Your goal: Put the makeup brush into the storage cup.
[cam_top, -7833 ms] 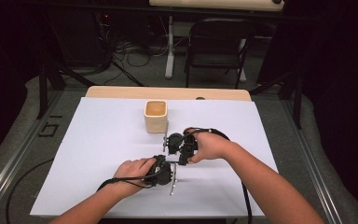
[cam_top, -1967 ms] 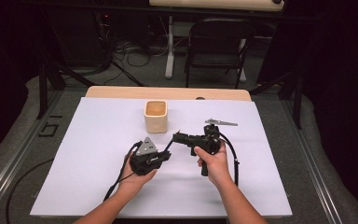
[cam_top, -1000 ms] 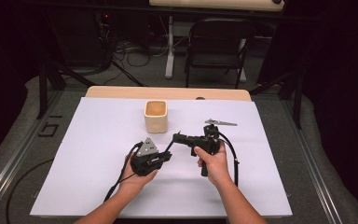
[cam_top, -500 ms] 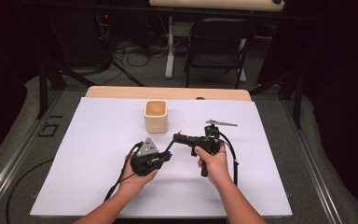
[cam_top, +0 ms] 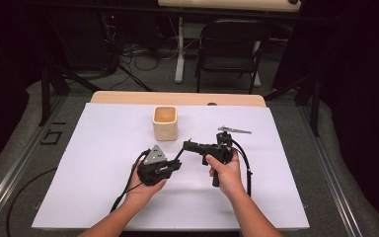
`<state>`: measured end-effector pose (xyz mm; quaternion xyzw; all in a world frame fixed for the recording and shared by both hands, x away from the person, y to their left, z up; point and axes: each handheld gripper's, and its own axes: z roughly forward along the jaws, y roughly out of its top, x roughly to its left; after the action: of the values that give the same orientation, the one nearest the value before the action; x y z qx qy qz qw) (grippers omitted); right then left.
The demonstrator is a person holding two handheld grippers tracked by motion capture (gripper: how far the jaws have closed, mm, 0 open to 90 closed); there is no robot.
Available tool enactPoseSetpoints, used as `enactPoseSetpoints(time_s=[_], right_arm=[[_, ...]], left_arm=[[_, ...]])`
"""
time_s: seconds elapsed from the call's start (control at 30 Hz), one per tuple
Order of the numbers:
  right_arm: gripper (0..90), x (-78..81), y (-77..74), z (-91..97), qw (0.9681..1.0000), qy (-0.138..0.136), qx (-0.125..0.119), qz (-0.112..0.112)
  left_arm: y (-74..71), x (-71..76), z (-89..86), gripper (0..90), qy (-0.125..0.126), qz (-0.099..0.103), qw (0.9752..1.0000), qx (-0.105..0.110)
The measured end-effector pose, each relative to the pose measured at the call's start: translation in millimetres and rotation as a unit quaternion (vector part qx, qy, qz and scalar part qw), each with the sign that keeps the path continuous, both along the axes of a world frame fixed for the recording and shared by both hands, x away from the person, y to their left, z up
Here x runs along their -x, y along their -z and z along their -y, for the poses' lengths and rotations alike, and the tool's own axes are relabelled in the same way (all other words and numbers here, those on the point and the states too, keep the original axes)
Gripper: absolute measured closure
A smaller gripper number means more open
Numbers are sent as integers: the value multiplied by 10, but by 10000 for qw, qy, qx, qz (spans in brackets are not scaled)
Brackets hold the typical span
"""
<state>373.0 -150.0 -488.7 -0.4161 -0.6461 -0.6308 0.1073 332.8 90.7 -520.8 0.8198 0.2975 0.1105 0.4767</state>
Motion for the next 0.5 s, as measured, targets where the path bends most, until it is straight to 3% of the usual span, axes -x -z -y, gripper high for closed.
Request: enactPoseSetpoints(time_s=[0.37,0.5], right_arm=[[841,-7,-45,38,9996,147,130,181],[841,-7,-57,25,9994,141,198,242]], left_arm=[[-2,-28,-43,510,-156,-94,9998,-16],[-1,-32,-44,457,-187,-94,9998,-36]])
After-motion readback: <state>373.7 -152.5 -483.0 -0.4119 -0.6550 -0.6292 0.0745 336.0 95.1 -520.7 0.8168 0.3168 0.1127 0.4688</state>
